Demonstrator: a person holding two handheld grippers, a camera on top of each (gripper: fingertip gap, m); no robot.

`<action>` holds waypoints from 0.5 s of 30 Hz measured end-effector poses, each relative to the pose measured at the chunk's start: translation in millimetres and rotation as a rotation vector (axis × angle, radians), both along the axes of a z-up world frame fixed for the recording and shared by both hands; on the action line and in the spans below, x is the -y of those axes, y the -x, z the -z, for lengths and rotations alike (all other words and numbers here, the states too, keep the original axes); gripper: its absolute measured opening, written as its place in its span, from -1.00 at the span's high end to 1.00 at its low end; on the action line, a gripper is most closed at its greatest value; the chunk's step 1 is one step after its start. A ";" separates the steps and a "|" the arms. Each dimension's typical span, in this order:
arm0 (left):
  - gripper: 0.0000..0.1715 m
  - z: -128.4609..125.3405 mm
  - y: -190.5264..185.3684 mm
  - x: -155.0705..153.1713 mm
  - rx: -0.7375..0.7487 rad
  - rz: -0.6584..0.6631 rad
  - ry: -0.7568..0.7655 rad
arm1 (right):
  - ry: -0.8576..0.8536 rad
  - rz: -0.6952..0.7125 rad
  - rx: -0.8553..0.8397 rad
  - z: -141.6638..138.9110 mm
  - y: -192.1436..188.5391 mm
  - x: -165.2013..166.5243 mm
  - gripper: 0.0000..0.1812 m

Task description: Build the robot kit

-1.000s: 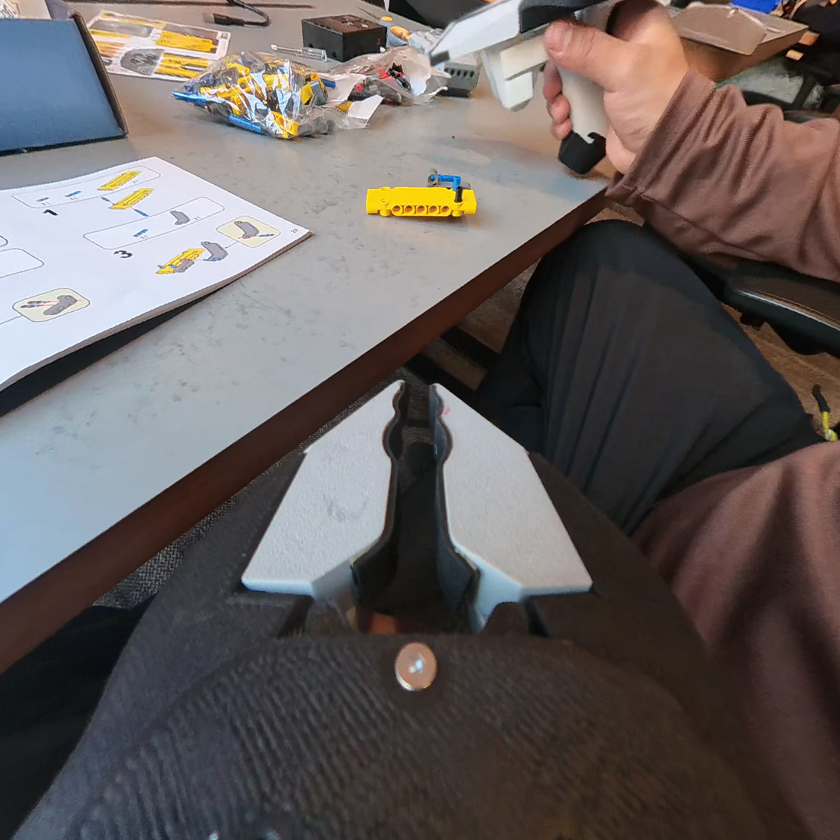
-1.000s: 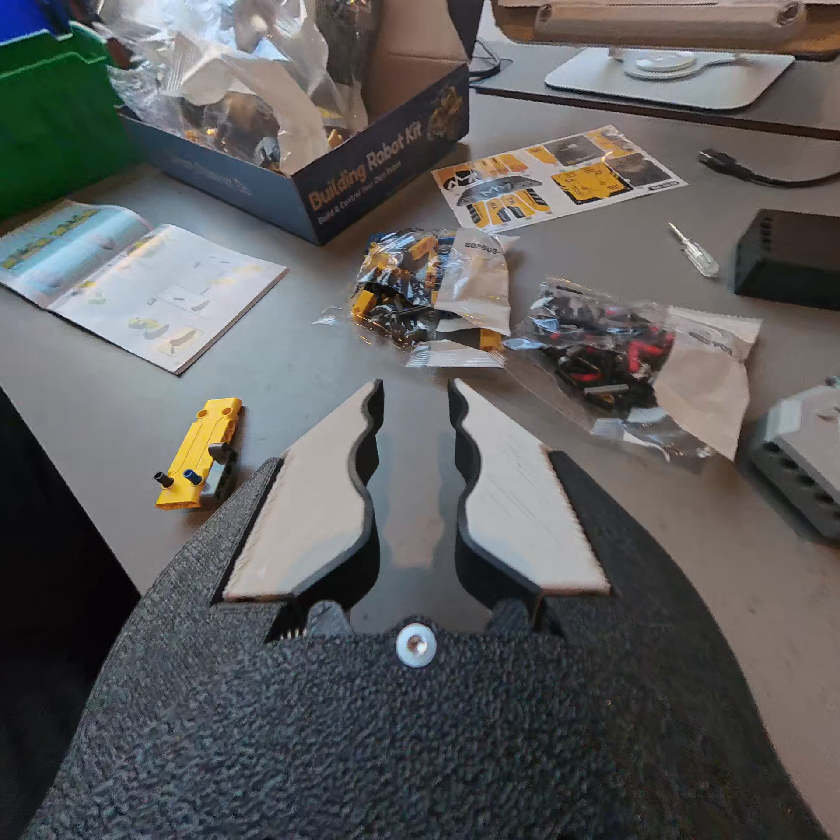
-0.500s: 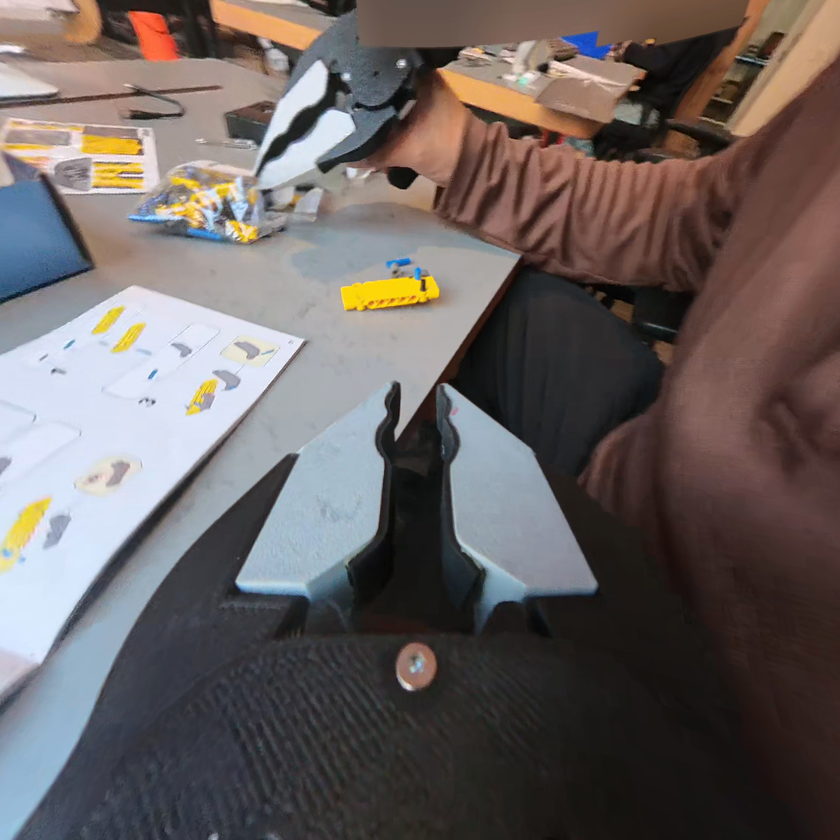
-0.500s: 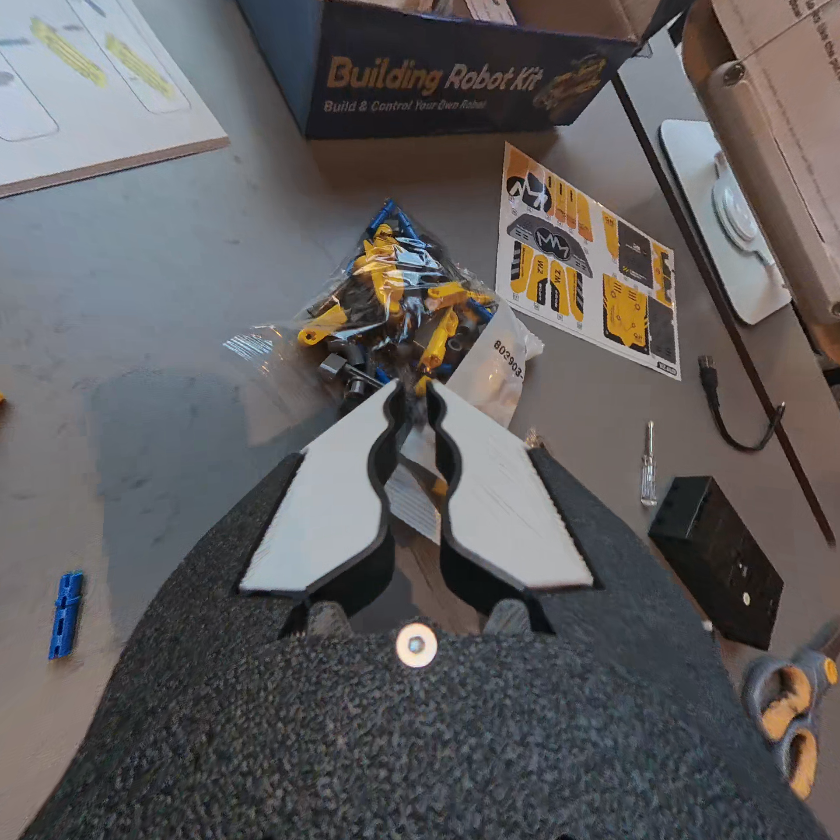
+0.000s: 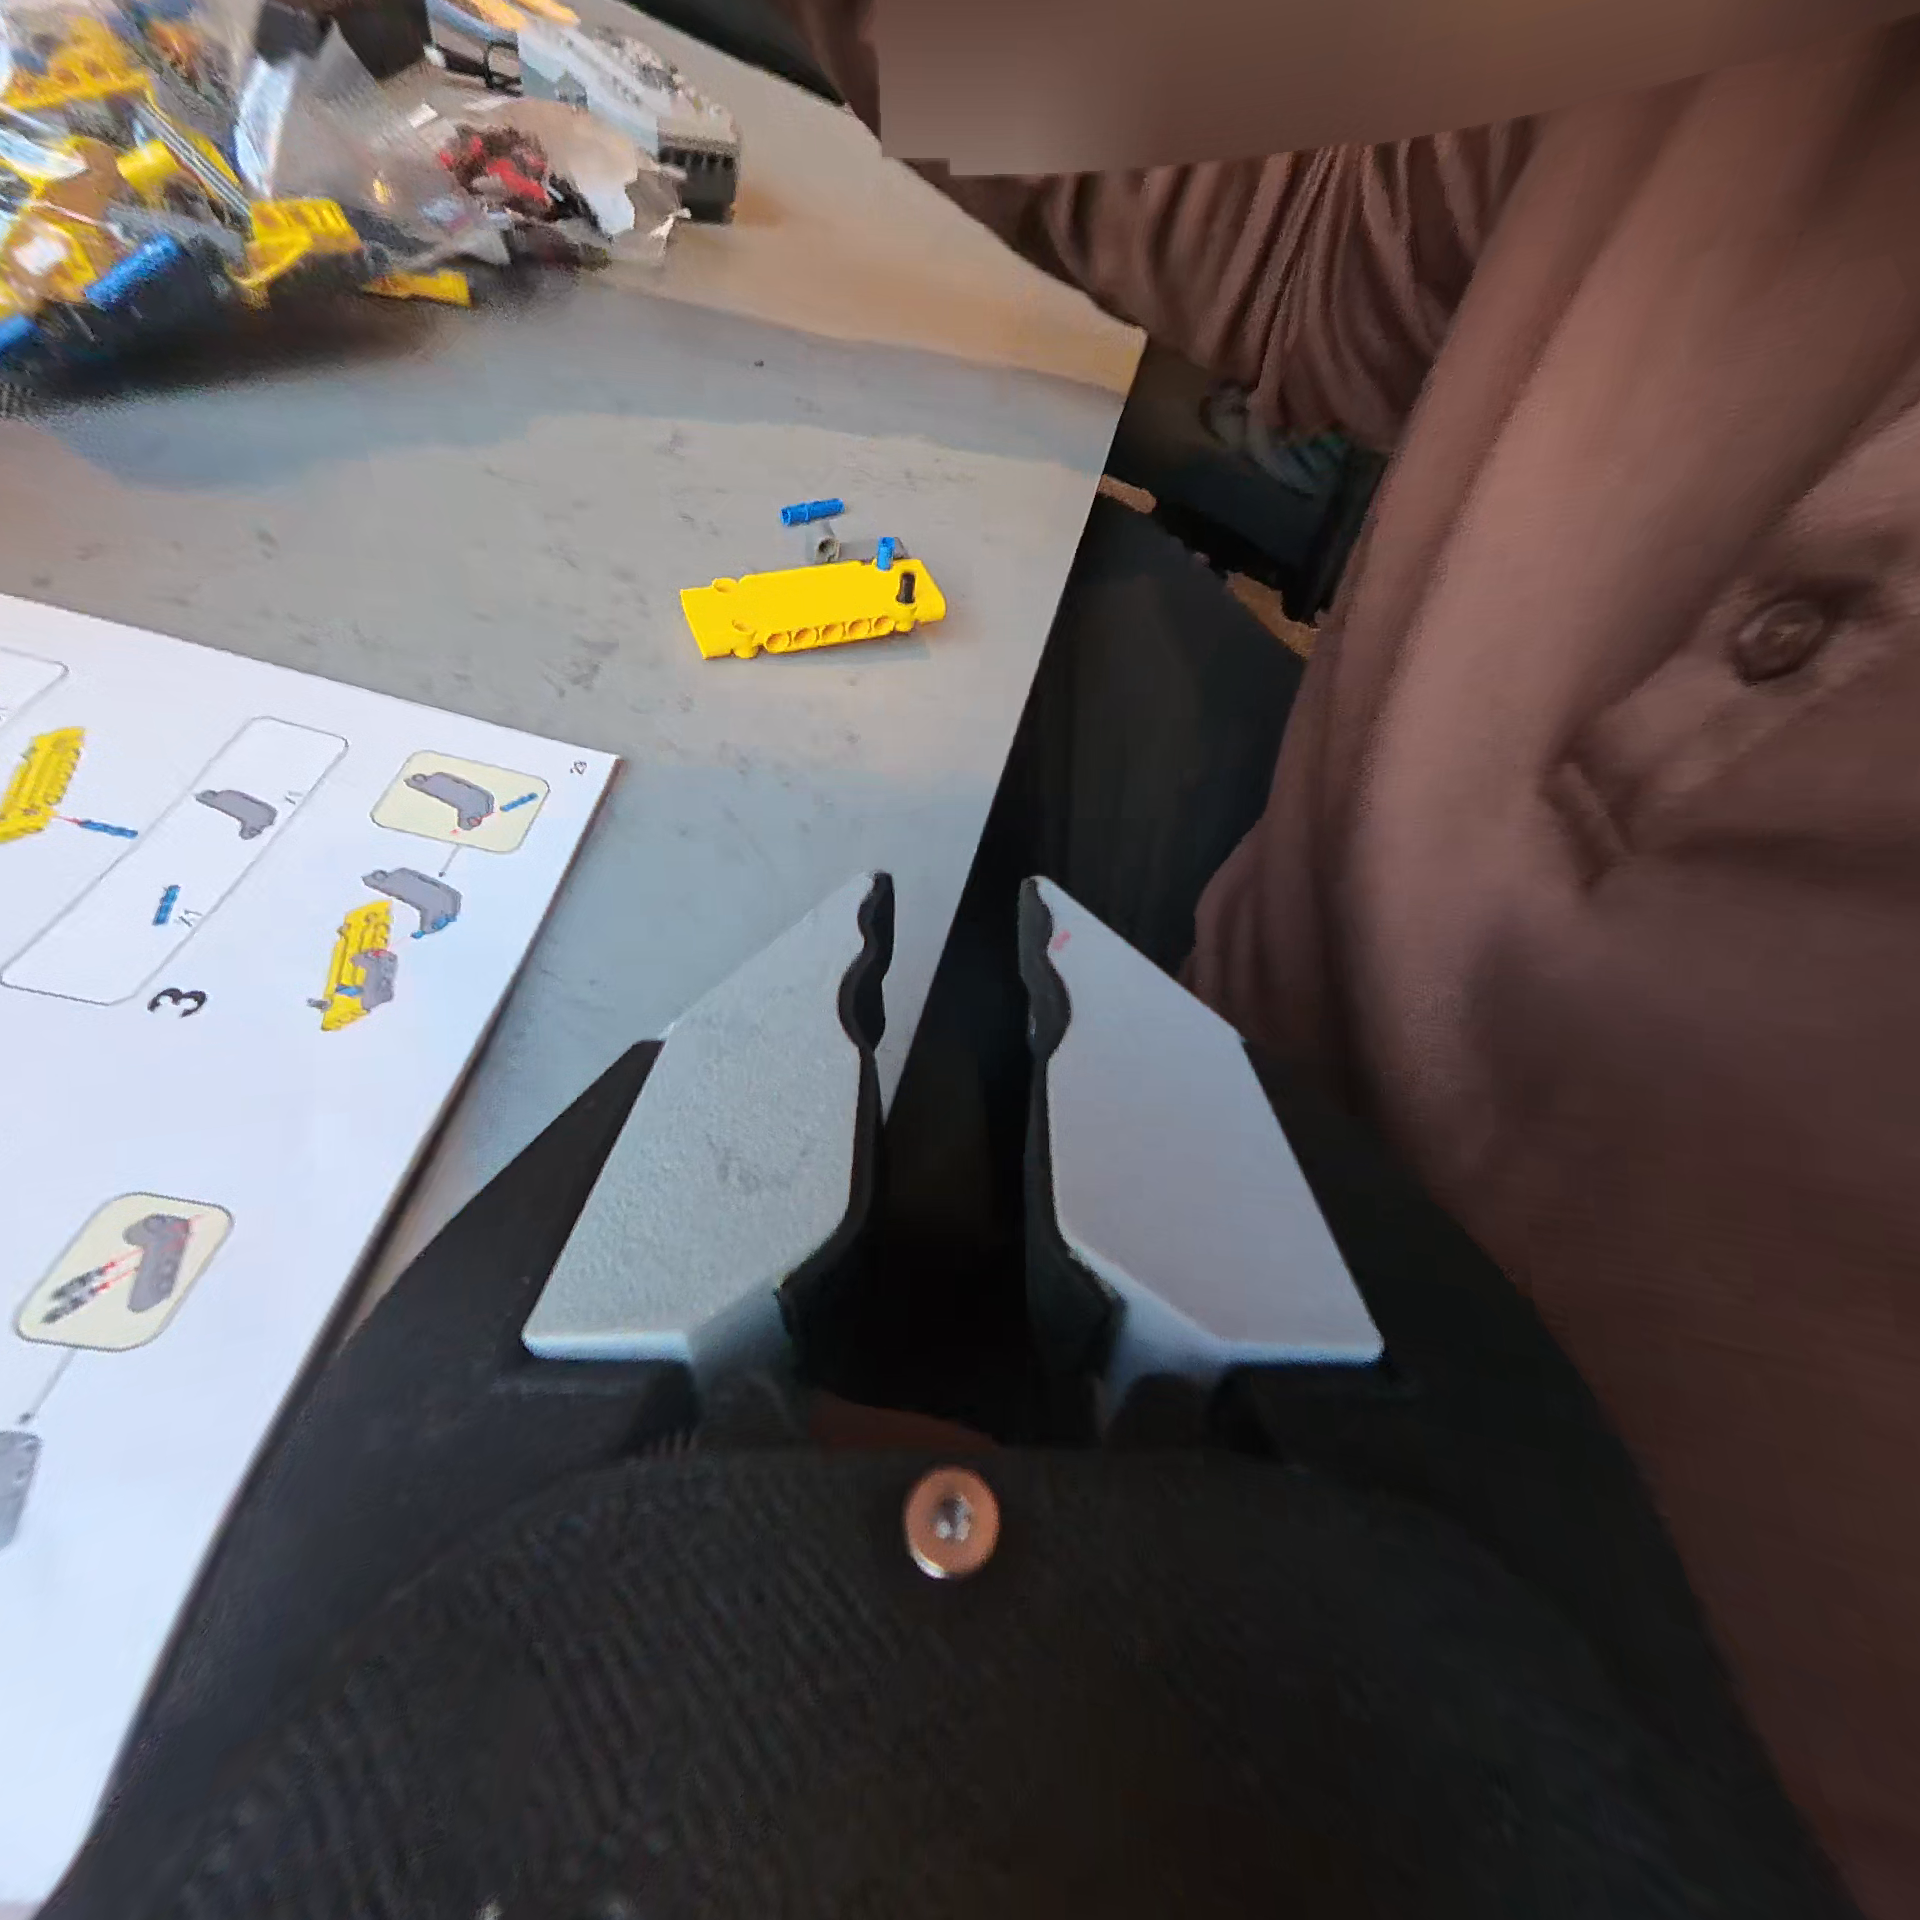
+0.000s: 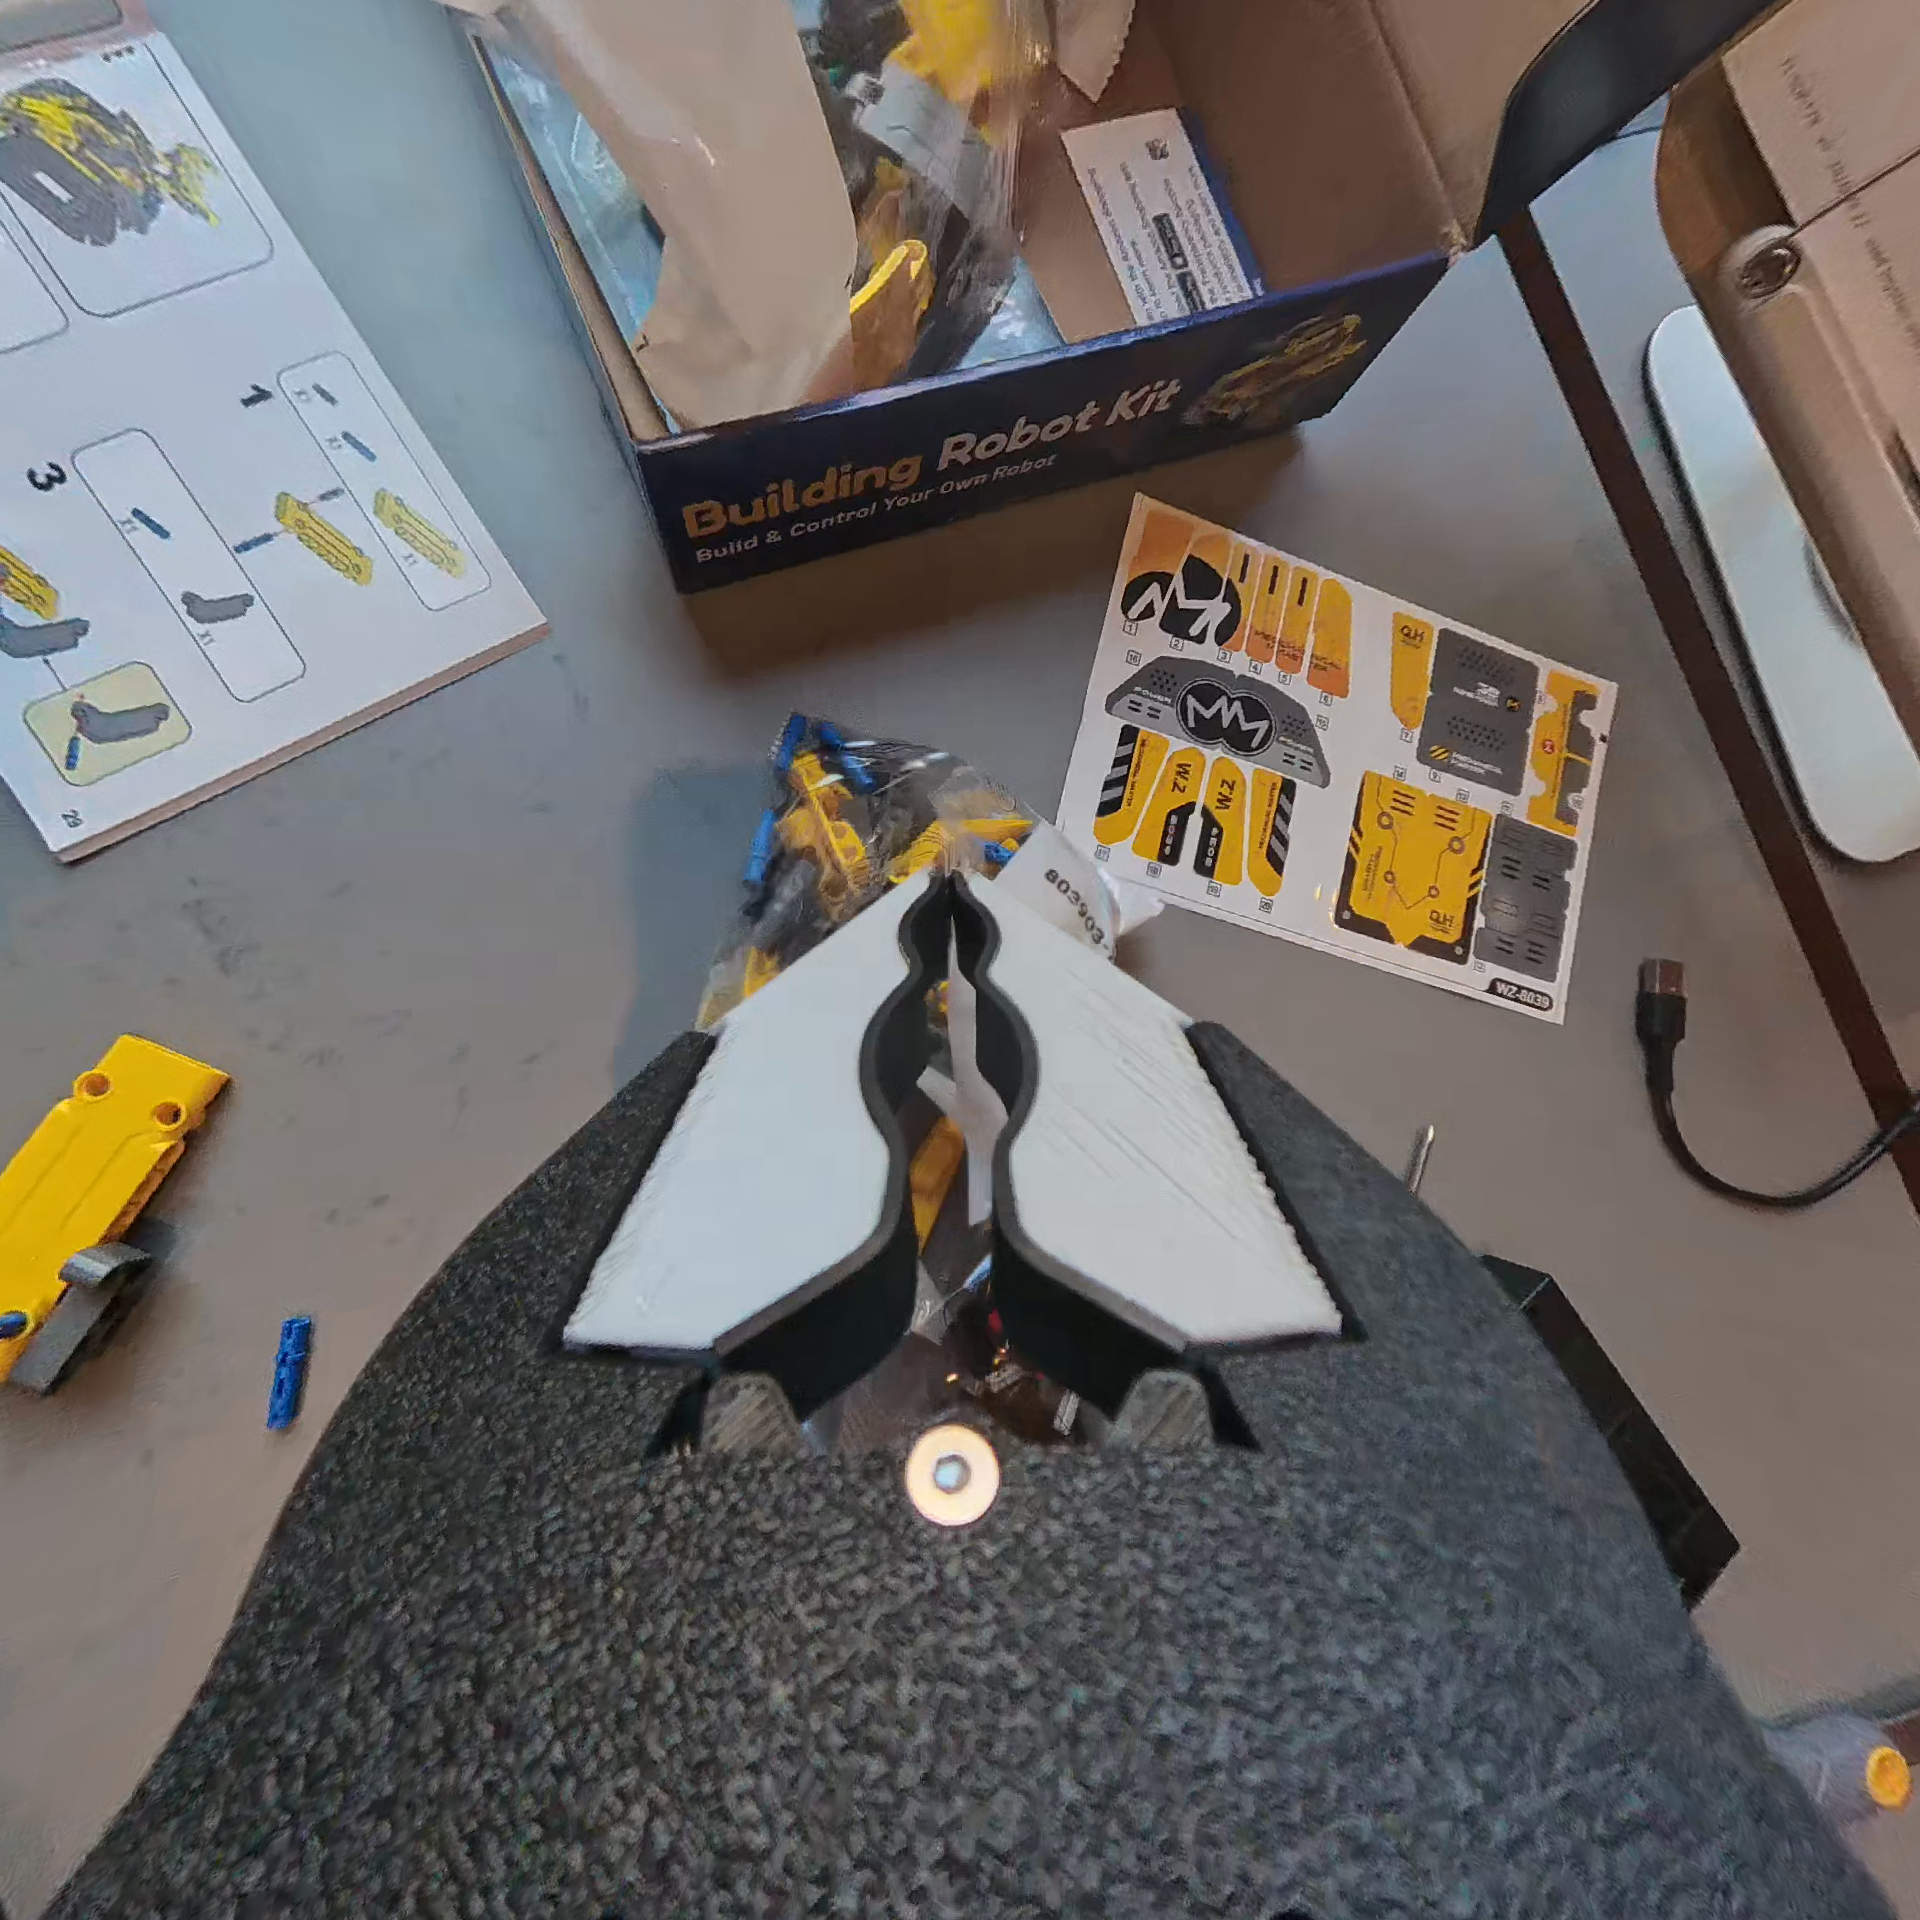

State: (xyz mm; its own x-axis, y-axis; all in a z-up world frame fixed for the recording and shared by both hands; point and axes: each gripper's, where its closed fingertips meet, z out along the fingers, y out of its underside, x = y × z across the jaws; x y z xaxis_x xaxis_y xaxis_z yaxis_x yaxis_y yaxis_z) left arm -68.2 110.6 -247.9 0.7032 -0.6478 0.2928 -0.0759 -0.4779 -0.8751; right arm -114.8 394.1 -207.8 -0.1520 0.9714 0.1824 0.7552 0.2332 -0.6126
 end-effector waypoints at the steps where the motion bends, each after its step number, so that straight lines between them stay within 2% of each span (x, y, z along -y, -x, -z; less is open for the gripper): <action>1: 0.75 4.0 -2.2 1.4 -0.006 -0.005 0.002 | 0.016 0.000 0.014 1.1 1.3 0.9 1.00; 9: 0.75 27.1 -15.6 21.8 -0.081 -0.031 0.030 | 0.093 0.036 -0.019 14.7 -13.3 10.9 0.90; 11: 0.75 27.2 -13.9 22.7 -0.088 -0.050 0.024 | 0.105 0.054 -0.064 14.5 -19.6 9.7 0.82; 15: 0.75 17.1 -4.0 15.5 -0.071 -0.106 0.002 | 0.161 0.065 -0.198 8.5 -27.6 11.3 0.82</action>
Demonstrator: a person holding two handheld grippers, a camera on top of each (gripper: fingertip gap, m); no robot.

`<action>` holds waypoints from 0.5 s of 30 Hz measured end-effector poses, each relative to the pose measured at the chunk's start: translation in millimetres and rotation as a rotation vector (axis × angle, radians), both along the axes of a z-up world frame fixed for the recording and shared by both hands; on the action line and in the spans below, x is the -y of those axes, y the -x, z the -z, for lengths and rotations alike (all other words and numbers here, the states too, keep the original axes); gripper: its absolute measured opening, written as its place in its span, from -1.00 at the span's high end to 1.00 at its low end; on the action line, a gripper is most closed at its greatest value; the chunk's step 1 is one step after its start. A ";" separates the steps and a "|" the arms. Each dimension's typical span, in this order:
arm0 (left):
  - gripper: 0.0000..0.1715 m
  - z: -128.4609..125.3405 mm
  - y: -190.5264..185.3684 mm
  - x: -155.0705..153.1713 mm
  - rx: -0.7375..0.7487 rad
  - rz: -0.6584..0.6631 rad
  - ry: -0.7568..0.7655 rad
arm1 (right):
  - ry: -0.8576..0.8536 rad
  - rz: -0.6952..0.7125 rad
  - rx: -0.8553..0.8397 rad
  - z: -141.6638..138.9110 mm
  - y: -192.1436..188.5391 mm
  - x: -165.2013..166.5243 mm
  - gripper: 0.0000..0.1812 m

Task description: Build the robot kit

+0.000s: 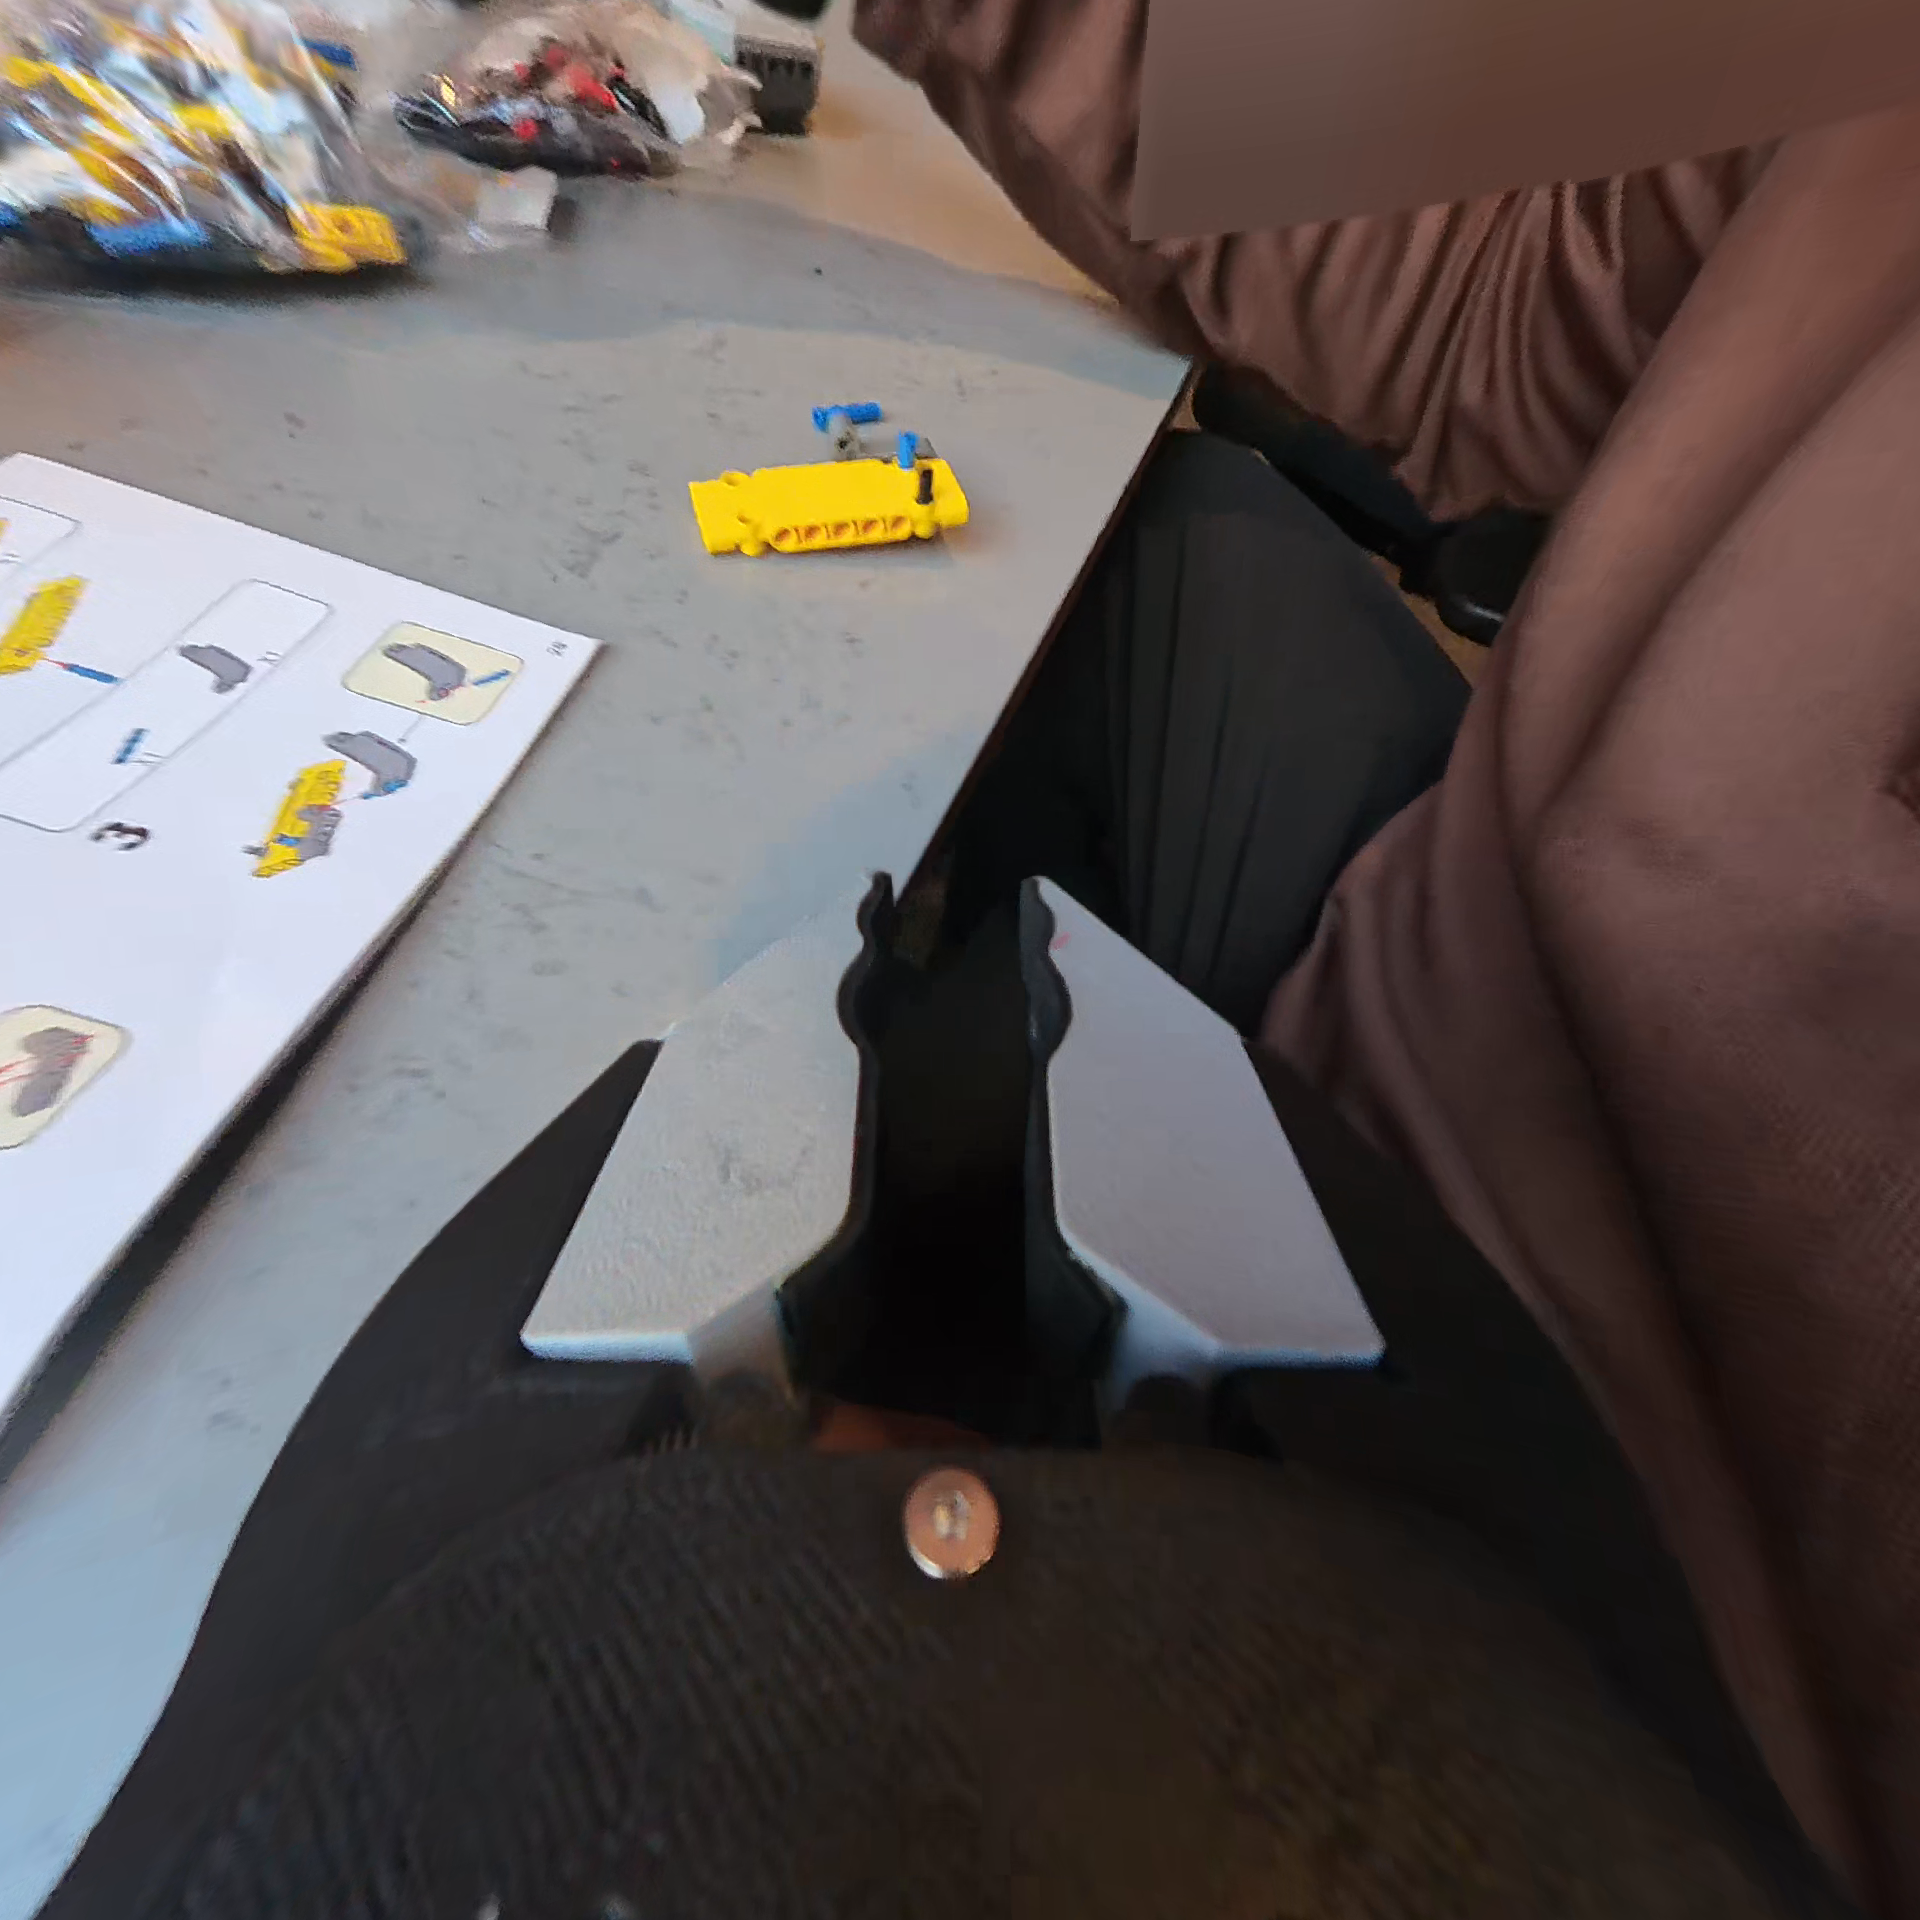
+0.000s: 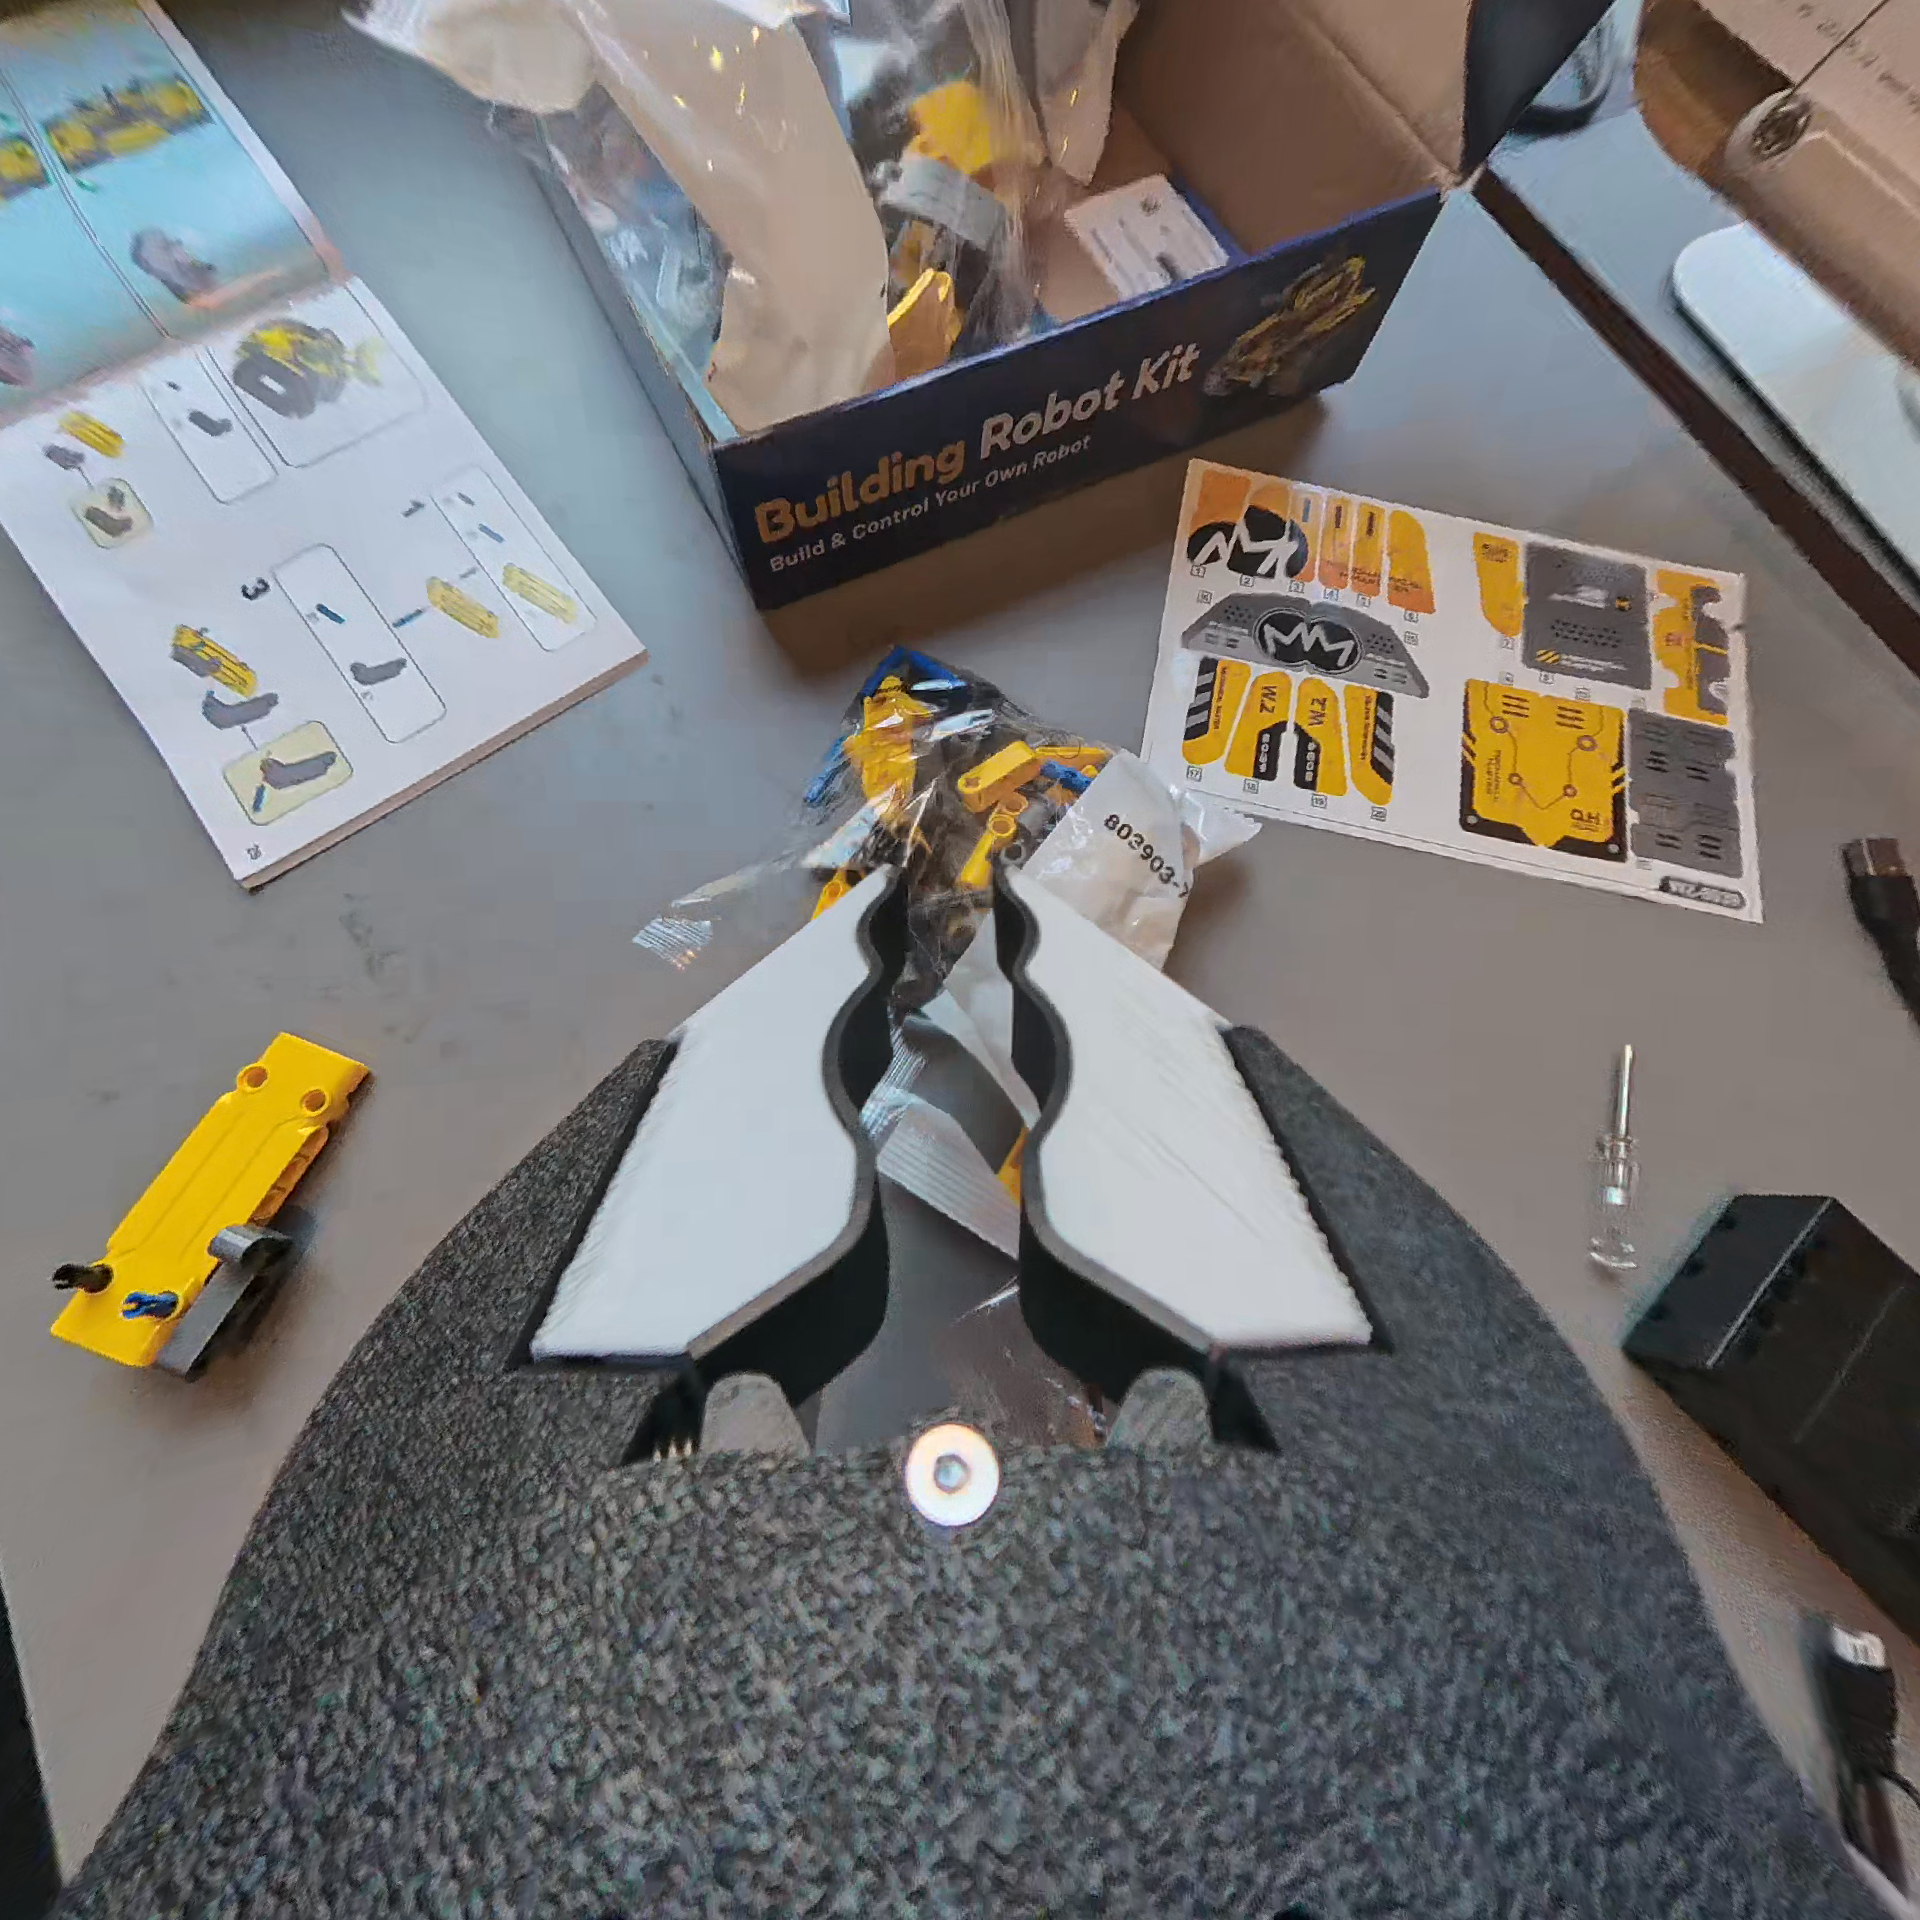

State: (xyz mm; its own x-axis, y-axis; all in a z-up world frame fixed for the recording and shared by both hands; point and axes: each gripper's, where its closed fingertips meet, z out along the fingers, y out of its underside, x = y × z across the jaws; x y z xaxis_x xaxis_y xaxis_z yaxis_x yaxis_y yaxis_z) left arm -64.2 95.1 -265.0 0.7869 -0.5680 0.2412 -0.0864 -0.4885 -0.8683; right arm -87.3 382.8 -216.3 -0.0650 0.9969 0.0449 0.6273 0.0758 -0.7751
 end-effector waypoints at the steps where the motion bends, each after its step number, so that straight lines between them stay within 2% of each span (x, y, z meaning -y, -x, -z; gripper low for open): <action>1: 0.74 -4.6 3.5 -2.9 0.010 -0.014 -0.009 | -0.003 0.010 -0.046 -3.9 -0.5 -1.9 0.82; 7: 0.73 -35.8 33.1 -26.8 0.023 -0.065 -0.106 | 0.017 0.047 -0.248 -10.8 -1.8 -6.9 0.84; 10: 0.73 -36.5 58.2 -33.4 -0.034 -0.108 -0.151 | -0.006 0.024 -0.228 -2.7 -2.5 -1.6 0.83; 15: 0.72 -40.7 70.6 -39.4 -0.091 0.050 -0.158 | -0.111 -0.006 -0.252 -3.6 3.1 3.4 0.84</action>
State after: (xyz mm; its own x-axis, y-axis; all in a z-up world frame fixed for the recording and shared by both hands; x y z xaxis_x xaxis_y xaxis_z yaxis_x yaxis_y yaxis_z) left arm -134.8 134.5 -224.3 0.7712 -0.6322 0.0754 -0.1885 -0.3399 -0.9214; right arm -90.4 379.5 -212.7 -0.0435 0.9846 0.1693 0.4150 0.1719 -0.8934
